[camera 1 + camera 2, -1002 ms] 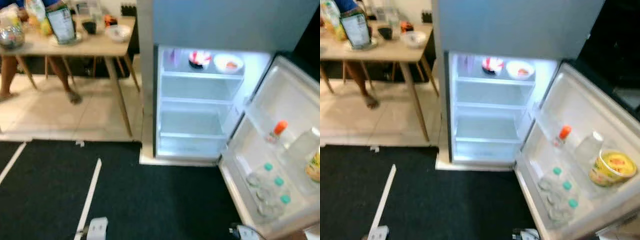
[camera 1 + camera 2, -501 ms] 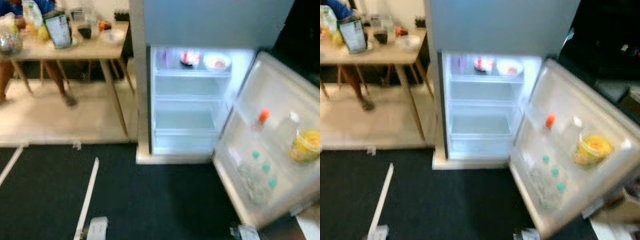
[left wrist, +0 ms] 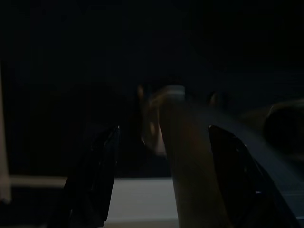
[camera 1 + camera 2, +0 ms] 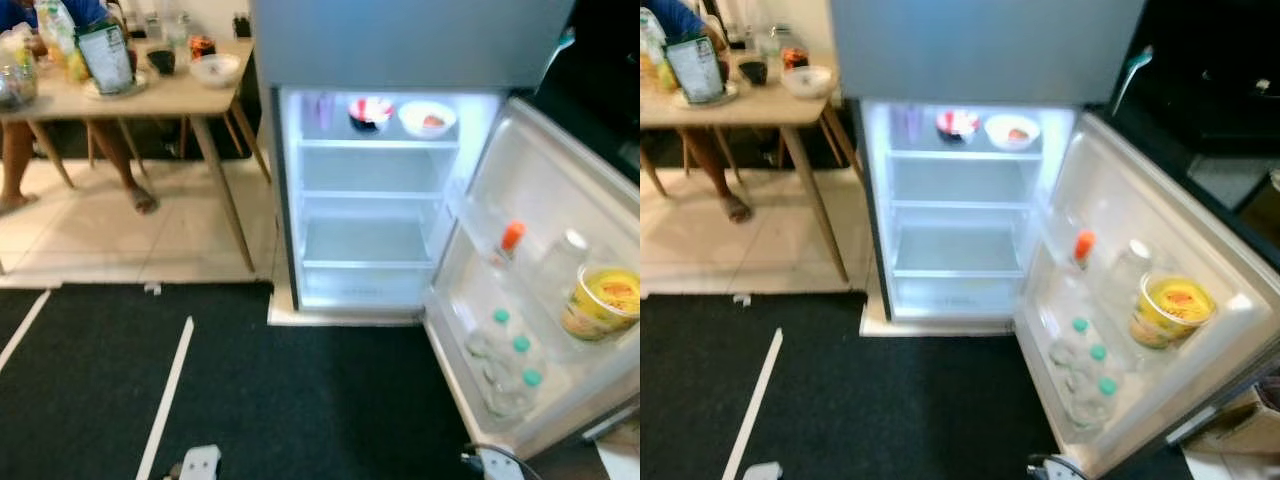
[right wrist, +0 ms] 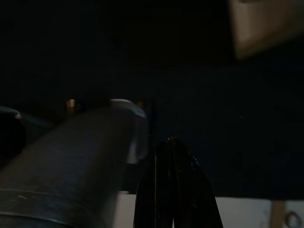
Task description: Restocking fridge
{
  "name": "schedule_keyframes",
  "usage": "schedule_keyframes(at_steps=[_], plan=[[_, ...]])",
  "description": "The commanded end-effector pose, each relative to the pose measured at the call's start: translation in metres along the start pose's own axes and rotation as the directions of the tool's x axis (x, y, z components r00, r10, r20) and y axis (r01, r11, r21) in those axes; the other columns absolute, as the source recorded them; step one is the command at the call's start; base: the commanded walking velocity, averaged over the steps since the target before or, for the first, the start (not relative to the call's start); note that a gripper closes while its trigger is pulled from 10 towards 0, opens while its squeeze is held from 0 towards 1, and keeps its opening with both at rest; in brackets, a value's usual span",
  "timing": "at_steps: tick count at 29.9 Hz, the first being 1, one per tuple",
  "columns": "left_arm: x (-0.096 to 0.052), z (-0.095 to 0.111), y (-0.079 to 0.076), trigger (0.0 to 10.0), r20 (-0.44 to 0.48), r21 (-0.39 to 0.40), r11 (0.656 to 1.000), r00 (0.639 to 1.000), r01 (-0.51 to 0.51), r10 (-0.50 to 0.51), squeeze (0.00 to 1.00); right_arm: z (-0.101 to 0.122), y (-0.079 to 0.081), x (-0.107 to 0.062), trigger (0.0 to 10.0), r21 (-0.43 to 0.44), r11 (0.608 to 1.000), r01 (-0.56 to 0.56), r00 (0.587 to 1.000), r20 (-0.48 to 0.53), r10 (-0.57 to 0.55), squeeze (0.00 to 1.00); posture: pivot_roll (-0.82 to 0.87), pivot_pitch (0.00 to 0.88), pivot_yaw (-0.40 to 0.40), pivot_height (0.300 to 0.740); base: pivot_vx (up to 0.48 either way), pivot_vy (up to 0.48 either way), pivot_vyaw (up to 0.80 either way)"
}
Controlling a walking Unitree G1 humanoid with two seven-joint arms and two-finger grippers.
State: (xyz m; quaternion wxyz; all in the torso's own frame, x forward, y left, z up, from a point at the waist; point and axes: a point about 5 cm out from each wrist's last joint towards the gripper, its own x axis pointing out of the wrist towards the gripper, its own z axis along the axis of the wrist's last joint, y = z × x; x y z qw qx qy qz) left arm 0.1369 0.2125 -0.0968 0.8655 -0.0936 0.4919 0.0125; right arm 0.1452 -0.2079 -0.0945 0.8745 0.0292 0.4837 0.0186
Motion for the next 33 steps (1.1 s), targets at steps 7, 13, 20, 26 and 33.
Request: schedule_keyframes(at_steps=[7, 13, 20, 26, 33], plan=[[-0.001, -0.007, 0.001, 10.0, -0.020, -0.022, 1.000, 1.000, 0.001, -0.002, 0.00, 0.008, -0.011, -0.001, 10.0, 0.081, 0.995, 0.063, 0.996, 0.053, -0.067, 0.00, -0.06, 0.070, -0.017, 0.740, 0.000, 0.000, 0.00], [-0.001, -0.008, 0.000, 10.0, -0.022, -0.023, 1.000, 1.000, 0.007, -0.008, 0.00, 0.037, -0.060, -0.013, 10.0, 0.190, 0.948, 0.257, 0.947, 0.147, -0.286, 0.00, -0.06, 0.070, -0.017, 0.740, 0.000, 0.000, 0.00], [-0.002, -0.008, 0.001, 10.0, -0.023, -0.018, 1.000, 1.000, 0.010, -0.010, 0.00, 0.053, -0.114, -0.037, 0.0, 0.294, 0.834, 0.467, 0.832, 0.172, -0.527, 0.00, -0.06, 0.070, -0.022, 0.740, 0.000, 0.000, 0.00], [-0.002, -0.009, 0.001, 10.0, -0.025, -0.014, 1.000, 1.000, 0.013, -0.014, 0.00, 0.053, -0.147, -0.060, 0.0, 0.426, 0.699, 0.575, 0.717, 0.150, -0.681, 0.00, -0.05, 0.068, -0.022, 0.740, 0.000, 0.000, 0.00], [-0.003, -0.006, 0.005, 10.0, -0.018, -0.008, 1.000, 1.000, 0.011, -0.011, 0.00, 0.120, -0.180, -0.090, 10.0, 0.828, 0.546, 0.127, 0.567, 0.391, -0.725, 0.00, -0.05, 0.067, -0.016, 0.740, 0.000, 0.000, 0.00]])
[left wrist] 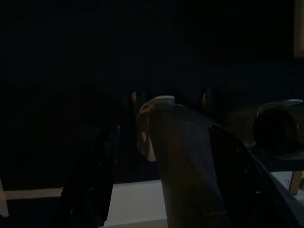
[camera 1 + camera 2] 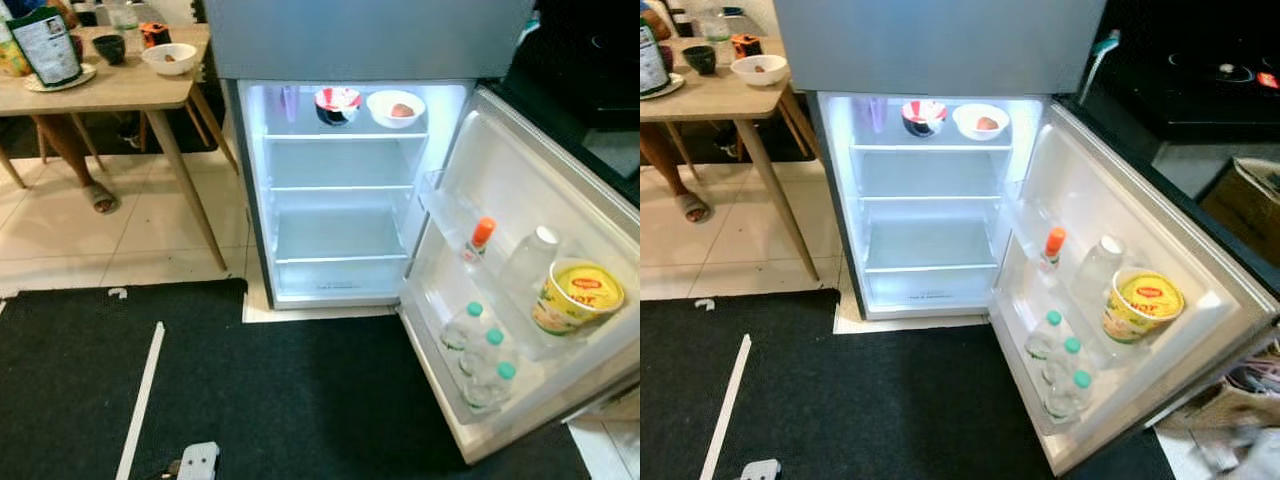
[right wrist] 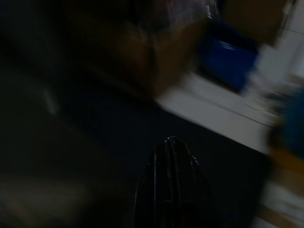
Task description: Restocking fridge
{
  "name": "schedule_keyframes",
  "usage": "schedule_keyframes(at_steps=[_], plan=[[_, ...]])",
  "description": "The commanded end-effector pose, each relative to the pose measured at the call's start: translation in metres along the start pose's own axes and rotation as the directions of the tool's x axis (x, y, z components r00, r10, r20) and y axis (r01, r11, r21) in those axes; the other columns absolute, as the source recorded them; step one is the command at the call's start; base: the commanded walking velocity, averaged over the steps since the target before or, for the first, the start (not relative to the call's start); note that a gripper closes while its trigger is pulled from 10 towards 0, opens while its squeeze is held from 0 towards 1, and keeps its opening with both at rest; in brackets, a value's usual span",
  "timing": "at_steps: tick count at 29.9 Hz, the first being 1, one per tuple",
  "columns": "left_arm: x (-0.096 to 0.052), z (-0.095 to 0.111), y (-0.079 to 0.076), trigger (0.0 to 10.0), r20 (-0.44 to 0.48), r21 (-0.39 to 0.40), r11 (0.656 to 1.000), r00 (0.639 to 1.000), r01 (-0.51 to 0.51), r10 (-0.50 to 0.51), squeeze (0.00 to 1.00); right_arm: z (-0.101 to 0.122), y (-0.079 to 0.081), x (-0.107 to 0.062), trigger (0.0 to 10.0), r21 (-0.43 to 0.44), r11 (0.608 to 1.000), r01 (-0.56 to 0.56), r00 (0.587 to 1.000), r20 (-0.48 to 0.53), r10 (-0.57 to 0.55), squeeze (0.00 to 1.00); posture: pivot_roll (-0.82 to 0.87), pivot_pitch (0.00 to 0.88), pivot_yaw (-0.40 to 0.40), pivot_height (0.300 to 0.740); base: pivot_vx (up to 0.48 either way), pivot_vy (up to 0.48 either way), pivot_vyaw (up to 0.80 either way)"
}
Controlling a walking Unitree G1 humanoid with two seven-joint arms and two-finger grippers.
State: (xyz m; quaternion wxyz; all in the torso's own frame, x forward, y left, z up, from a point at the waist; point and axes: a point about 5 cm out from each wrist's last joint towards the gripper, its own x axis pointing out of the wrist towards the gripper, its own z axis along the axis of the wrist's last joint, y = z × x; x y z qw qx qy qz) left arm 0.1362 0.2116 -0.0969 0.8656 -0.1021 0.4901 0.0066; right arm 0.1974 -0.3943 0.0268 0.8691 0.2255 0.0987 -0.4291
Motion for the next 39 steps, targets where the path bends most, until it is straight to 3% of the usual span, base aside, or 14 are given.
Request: schedule_keyframes(at_steps=[1, 14, 23, 24, 26, 27, 28, 29, 30, 31, 33, 36, 38, 39], plan=[[-0.003, -0.005, 0.005, 10.0, -0.020, 0.001, 1.000, 1.000, -0.008, 0.008, 0.00, 0.006, 0.002, 0.001, 10.0, 0.058, 0.998, -0.034, 0.999, 0.038, 0.031, 0.00, -0.05, 0.067, -0.016, 0.740, 0.000, 0.000, 0.00], [-0.002, -0.008, 0.001, 10.0, -0.015, -0.025, 1.000, 1.000, 0.005, -0.005, 0.00, 0.076, 0.087, 0.009, 10.0, 0.063, 0.821, -0.568, 0.801, 0.273, 0.533, 0.00, -0.06, 0.076, -0.017, 0.740, 0.000, 0.000, 0.00], [-0.003, -0.007, 0.003, 10.0, -0.013, -0.028, 1.000, 1.000, 0.007, -0.007, 0.00, 0.032, 0.144, -0.030, 10.0, -0.065, 0.248, -0.967, 0.252, -0.061, 0.966, 0.00, -0.06, 0.079, -0.015, 0.740, 0.000, 0.000, 0.00], [-0.003, -0.007, 0.003, 10.0, -0.013, -0.028, 1.000, 1.000, 0.007, -0.007, 0.00, 0.032, 0.144, -0.030, 10.0, -0.065, 0.248, -0.967, 0.252, -0.061, 0.966, 0.00, -0.06, 0.079, -0.015, 0.740, 0.000, 0.000, 0.00], [-0.003, -0.007, 0.004, 10.0, -0.013, -0.028, 1.000, 1.000, 0.008, -0.008, 0.00, 0.009, 0.159, -0.060, 10.0, -0.002, -0.012, -1.000, -0.011, -0.195, 0.981, 0.00, -0.06, 0.082, -0.012, 0.740, 0.000, 0.000, 0.00], [-0.003, -0.007, 0.004, 10.0, -0.013, -0.028, 1.000, 1.000, 0.008, -0.008, 0.00, 0.009, 0.159, -0.060, 10.0, -0.002, -0.012, -1.000, -0.011, -0.195, 0.981, 0.00, -0.06, 0.082, -0.012, 0.740, 0.000, 0.000, 0.00], [-0.003, -0.006, 0.004, 10.0, -0.013, -0.026, 1.000, 1.000, 0.010, -0.010, 0.00, -0.003, 0.167, -0.083, 10.0, 0.069, -0.163, -0.984, -0.175, -0.254, 0.951, 0.00, -0.06, 0.082, -0.011, 0.740, 0.000, 0.000, 0.00], [-0.003, -0.006, 0.004, 10.0, -0.013, -0.026, 1.000, 1.000, 0.010, -0.010, 0.00, -0.003, 0.167, -0.083, 10.0, 0.069, -0.163, -0.984, -0.175, -0.254, 0.951, 0.00, -0.06, 0.082, -0.011, 0.740, 0.000, 0.000, 0.00], [-0.003, -0.006, 0.004, 10.0, -0.013, -0.024, 1.000, 1.000, 0.011, -0.012, 0.00, -0.008, 0.179, -0.109, 10.0, 0.147, -0.293, -0.945, -0.322, -0.243, 0.915, 0.00, -0.06, 0.084, -0.008, 0.740, 0.000, 0.000, 0.00], [-0.003, -0.006, 0.004, 10.0, -0.013, -0.024, 1.000, 1.000, 0.011, -0.012, 0.00, -0.008, 0.179, -0.109, 10.0, 0.147, -0.293, -0.945, -0.322, -0.243, 0.915, 0.00, -0.06, 0.084, -0.008, 0.740, 0.000, 0.000, 0.00], [-0.003, -0.006, 0.004, 10.0, -0.014, -0.021, 1.000, 1.000, 0.014, -0.014, 0.00, 0.001, 0.207, -0.153, 10.0, 0.252, -0.480, -0.840, -0.510, -0.065, 0.858, 0.00, -0.06, 0.082, -0.006, 0.740, 0.000, 0.000, 0.00], [-0.003, -0.006, 0.004, 10.0, -0.014, -0.021, 1.000, 1.000, 0.015, -0.015, 0.00, 0.000, 0.215, -0.149, 10.0, 0.227, -0.461, -0.858, -0.478, -0.021, 0.878, 0.00, -0.05, 0.080, -0.007, 0.740, 0.000, 0.000, 0.00], [-0.003, -0.006, 0.004, 10.0, -0.013, -0.023, 1.000, 1.000, 0.016, -0.016, 0.00, -0.024, 0.216, -0.114, 10.0, 0.117, -0.231, -0.966, -0.243, -0.096, 0.965, 0.00, -0.05, 0.082, -0.008, 0.740, 0.000, 0.000, 0.00], [-0.003, -0.006, 0.004, 10.0, -0.013, -0.023, 1.000, 1.000, 0.016, -0.016, 0.00, -0.024, 0.216, -0.114, 10.0, 0.117, -0.231, -0.966, -0.243, -0.096, 0.965, 0.00, -0.05, 0.082, -0.008, 0.740, 0.000, 0.000, 0.00]])
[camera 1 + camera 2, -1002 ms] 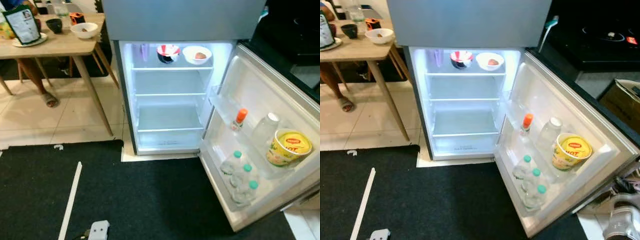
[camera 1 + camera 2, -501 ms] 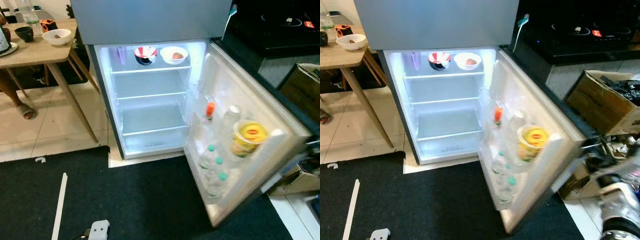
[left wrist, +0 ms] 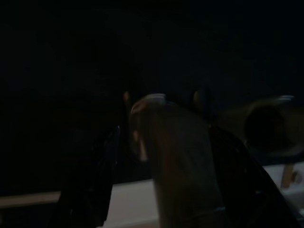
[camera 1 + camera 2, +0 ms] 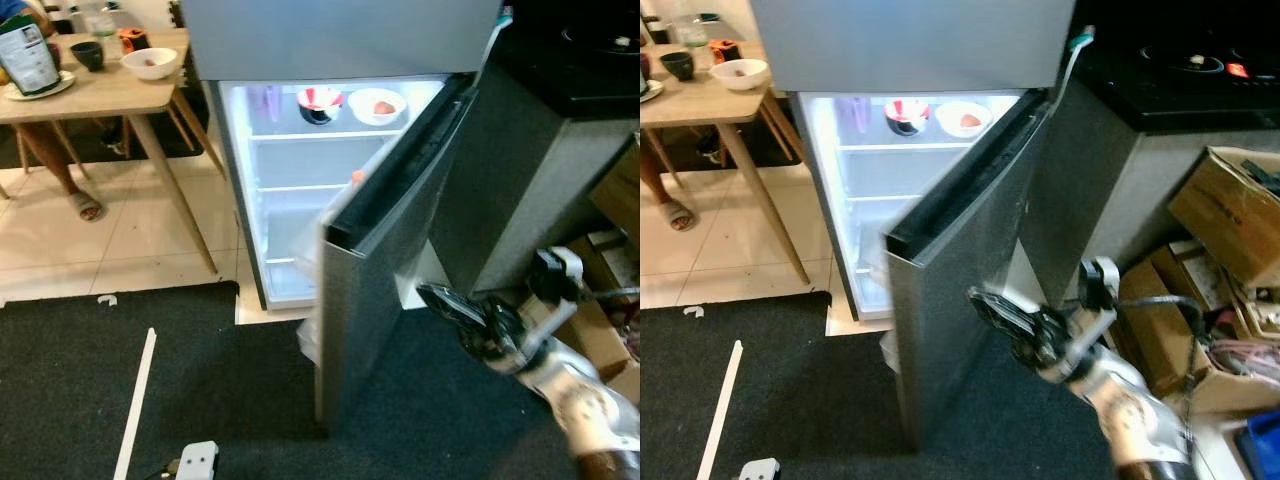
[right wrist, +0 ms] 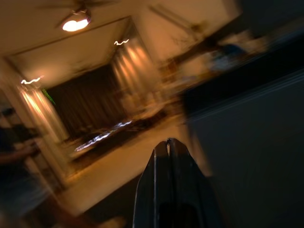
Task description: Restocking fridge
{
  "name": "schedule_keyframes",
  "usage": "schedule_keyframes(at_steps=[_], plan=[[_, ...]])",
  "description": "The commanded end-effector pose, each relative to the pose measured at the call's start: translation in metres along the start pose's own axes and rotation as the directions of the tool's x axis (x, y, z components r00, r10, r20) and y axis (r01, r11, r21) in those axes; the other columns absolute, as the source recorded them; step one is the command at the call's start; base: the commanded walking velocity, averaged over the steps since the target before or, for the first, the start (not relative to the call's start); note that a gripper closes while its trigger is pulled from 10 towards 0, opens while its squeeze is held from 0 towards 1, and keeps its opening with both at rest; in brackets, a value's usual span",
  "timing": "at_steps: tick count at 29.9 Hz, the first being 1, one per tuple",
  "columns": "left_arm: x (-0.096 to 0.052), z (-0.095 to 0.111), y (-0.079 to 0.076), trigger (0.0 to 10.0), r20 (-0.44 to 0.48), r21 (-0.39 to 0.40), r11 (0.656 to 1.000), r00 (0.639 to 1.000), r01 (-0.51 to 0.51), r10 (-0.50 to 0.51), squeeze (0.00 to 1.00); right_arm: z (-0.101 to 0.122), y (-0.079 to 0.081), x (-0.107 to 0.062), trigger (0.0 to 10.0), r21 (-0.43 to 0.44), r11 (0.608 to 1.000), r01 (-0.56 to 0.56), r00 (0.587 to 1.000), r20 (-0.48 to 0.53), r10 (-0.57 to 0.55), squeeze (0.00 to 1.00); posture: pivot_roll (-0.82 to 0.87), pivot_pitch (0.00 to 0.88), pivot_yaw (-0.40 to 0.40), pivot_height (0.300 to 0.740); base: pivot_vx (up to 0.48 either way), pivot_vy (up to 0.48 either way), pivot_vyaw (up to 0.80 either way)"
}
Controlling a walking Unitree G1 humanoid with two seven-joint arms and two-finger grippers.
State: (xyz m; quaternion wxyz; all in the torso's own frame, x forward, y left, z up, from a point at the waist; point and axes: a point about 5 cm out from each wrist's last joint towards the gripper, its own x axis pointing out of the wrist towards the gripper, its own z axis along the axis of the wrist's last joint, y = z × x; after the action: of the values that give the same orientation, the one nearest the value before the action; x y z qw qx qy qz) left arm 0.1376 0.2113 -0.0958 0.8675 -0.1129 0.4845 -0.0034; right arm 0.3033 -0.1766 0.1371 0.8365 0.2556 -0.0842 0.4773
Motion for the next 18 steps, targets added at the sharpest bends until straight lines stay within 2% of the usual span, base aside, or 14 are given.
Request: schedule_keyframes(at_steps=[1, 2, 3, 4, 6, 7, 9, 10, 11, 13, 14, 15, 17, 18], plan=[[-0.003, -0.008, 0.004, 10.0, -0.022, -0.015, 1.000, 1.000, -0.014, 0.013, 0.00, -0.027, -0.023, -0.030, 10.0, -0.028, 0.971, 0.237, 0.967, -0.093, -0.239, 0.00, -0.05, 0.081, -0.009, 0.740, 0.000, 0.000, 0.00], [-0.003, -0.008, 0.004, 10.0, -0.022, -0.016, 1.000, 1.000, -0.014, 0.014, 0.00, -0.040, -0.034, -0.045, 10.0, -0.089, 0.912, 0.400, 0.899, -0.157, -0.409, 0.00, -0.05, 0.082, -0.011, 0.740, 0.000, 0.000, 0.00], [-0.003, -0.008, 0.004, 10.0, -0.022, -0.016, 1.000, 1.000, -0.014, 0.014, 0.00, -0.040, -0.034, -0.045, 10.0, -0.089, 0.912, 0.400, 0.899, -0.157, -0.409, 0.00, -0.05, 0.082, -0.011, 0.740, 0.000, 0.000, 0.00], [-0.003, -0.008, 0.004, 10.0, -0.023, -0.017, 1.000, 1.000, -0.014, 0.014, 0.00, -0.049, -0.041, -0.061, 10.0, -0.123, 0.846, 0.519, 0.821, -0.201, -0.534, 0.00, -0.05, 0.082, -0.011, 0.740, 0.000, 0.000, 0.00], [-0.003, -0.009, 0.004, 10.0, -0.025, -0.016, 1.000, 1.000, -0.015, 0.014, 0.00, -0.069, -0.045, -0.100, 10.0, -0.180, 0.675, 0.716, 0.614, -0.297, -0.731, 0.00, -0.06, 0.082, -0.012, 0.740, 0.000, 0.000, 0.00], [-0.003, -0.009, 0.004, 10.0, -0.025, -0.016, 1.000, 1.000, -0.015, 0.014, 0.00, -0.069, -0.045, -0.100, 10.0, -0.180, 0.675, 0.716, 0.614, -0.297, -0.731, 0.00, -0.06, 0.082, -0.012, 0.740, 0.000, 0.000, 0.00], [-0.003, -0.010, 0.003, 10.0, -0.027, -0.017, 1.000, 1.000, -0.014, 0.014, 0.00, -0.088, -0.039, -0.135, 10.0, -0.193, 0.536, 0.822, 0.441, -0.379, -0.813, 0.00, -0.05, 0.081, -0.014, 0.740, 0.000, 0.000, 0.00], [-0.003, -0.010, 0.003, 10.0, -0.027, -0.017, 1.000, 1.000, -0.014, 0.014, 0.00, -0.088, -0.039, -0.135, 10.0, -0.193, 0.536, 0.822, 0.441, -0.379, -0.813, 0.00, -0.05, 0.081, -0.014, 0.740, 0.000, 0.000, 0.00], [-0.002, -0.010, 0.003, 10.0, -0.027, -0.018, 1.000, 1.000, -0.013, 0.013, 0.00, -0.098, -0.033, -0.152, 10.0, -0.189, 0.475, 0.860, 0.367, -0.418, -0.831, 0.00, -0.05, 0.081, -0.014, 0.740, 0.000, 0.000, 0.00], [-0.002, -0.010, 0.003, 10.0, -0.027, -0.018, 1.000, 1.000, -0.013, 0.013, 0.00, -0.098, -0.033, -0.152, 10.0, -0.189, 0.475, 0.860, 0.367, -0.418, -0.831, 0.00, -0.05, 0.081, -0.014, 0.740, 0.000, 0.000, 0.00], [-0.002, -0.009, 0.002, 10.0, -0.026, -0.019, 1.000, 1.000, -0.012, 0.012, 0.00, -0.110, -0.025, -0.170, 10.0, -0.197, 0.416, 0.888, 0.291, -0.459, -0.839, 0.00, -0.05, 0.080, -0.015, 0.740, 0.000, 0.000, 0.00], [-0.002, -0.009, 0.002, 10.0, -0.026, -0.019, 1.000, 1.000, -0.012, 0.012, 0.00, -0.110, -0.025, -0.170, 10.0, -0.197, 0.416, 0.888, 0.291, -0.459, -0.839, 0.00, -0.05, 0.080, -0.015, 0.740, 0.000, 0.000, 0.00], [-0.002, -0.010, 0.001, 10.0, -0.029, -0.017, 1.000, 1.000, -0.011, 0.011, 0.00, -0.134, -0.003, -0.207, 10.0, -0.243, 0.288, 0.926, 0.119, -0.535, -0.836, 0.00, -0.06, 0.075, -0.011, 0.740, 0.000, 0.000, 0.00], [-0.002, -0.010, 0.001, 10.0, -0.029, -0.017, 1.000, 1.000, -0.011, 0.011, 0.00, -0.134, -0.003, -0.207, 10.0, -0.243, 0.288, 0.926, 0.119, -0.535, -0.836, 0.00, -0.06, 0.075, -0.011, 0.740, 0.000, 0.000, 0.00]])
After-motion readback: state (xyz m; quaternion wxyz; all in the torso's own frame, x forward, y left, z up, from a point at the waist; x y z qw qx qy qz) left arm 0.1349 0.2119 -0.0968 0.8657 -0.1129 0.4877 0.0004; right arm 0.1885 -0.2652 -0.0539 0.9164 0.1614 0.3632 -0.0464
